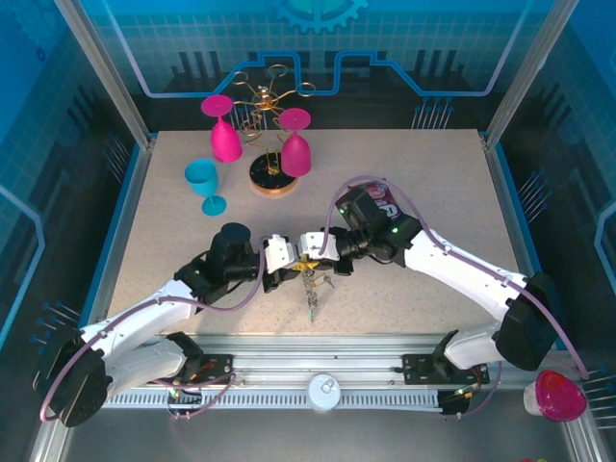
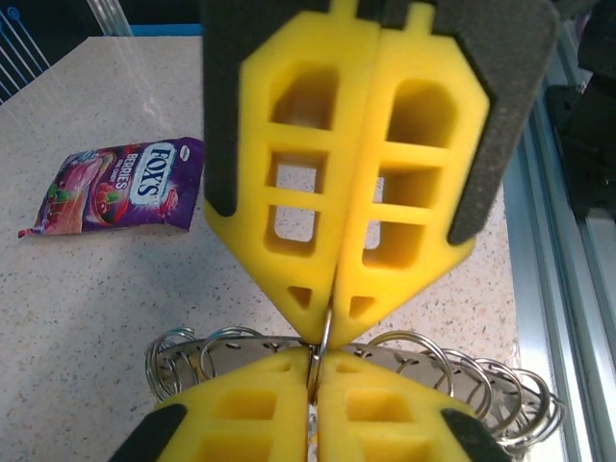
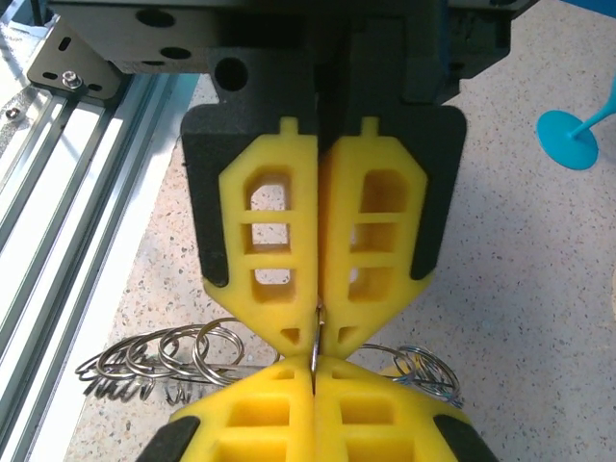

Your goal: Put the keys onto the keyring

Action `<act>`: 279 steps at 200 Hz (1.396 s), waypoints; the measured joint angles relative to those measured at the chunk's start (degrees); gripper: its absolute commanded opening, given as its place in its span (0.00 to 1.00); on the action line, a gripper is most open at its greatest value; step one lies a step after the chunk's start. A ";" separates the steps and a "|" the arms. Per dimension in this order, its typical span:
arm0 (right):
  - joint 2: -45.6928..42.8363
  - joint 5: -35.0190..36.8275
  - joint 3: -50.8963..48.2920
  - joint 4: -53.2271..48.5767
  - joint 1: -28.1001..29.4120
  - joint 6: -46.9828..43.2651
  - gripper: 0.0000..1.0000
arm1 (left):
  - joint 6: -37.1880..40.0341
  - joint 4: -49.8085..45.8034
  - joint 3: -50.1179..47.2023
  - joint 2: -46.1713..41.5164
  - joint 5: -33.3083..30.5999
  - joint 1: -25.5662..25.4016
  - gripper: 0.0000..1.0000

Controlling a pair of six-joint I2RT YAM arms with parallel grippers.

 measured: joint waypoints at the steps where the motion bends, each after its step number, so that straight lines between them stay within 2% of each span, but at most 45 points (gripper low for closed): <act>1: 0.00 0.04 0.02 -0.02 0.00 0.00 0.00 | 0.04 0.02 0.00 0.00 0.02 0.00 0.03; 13: -0.02 0.22 0.02 0.09 0.00 0.13 0.00 | 0.09 0.11 0.00 0.00 0.11 0.00 0.00; 32: -0.74 0.02 -1.09 1.75 -0.26 1.68 0.11 | -0.22 0.48 -0.07 -0.11 0.13 0.07 0.00; 46: -2.49 -1.51 -3.89 5.03 -1.07 3.74 0.24 | -0.24 1.49 -0.39 -0.35 0.17 0.07 0.00; 57: -4.13 -3.15 -6.54 7.89 -1.86 5.62 0.28 | -0.26 2.62 -0.96 -0.70 0.15 0.04 0.00; 100: -9.33 -9.60 -19.12 22.14 -5.64 13.66 0.29 | -1.62 8.33 -4.26 -2.08 0.81 0.04 0.00; 153: -9.33 -13.14 -21.62 32.24 -5.70 18.62 0.25 | -2.56 11.28 -5.05 -2.27 2.56 0.04 0.00; 202: -9.53 -14.21 -22.49 35.04 -5.75 19.74 0.20 | -3.17 12.09 -5.07 -2.25 2.86 0.11 0.00; 237: -9.70 -14.23 -22.53 34.27 -5.88 18.58 0.30 | -3.15 12.20 -5.09 -2.25 2.91 0.11 0.00; 279: -15.04 -12.87 -24.50 31.50 -8.48 16.39 0.30 | -1.09 12.57 -5.97 -2.91 0.90 0.09 0.00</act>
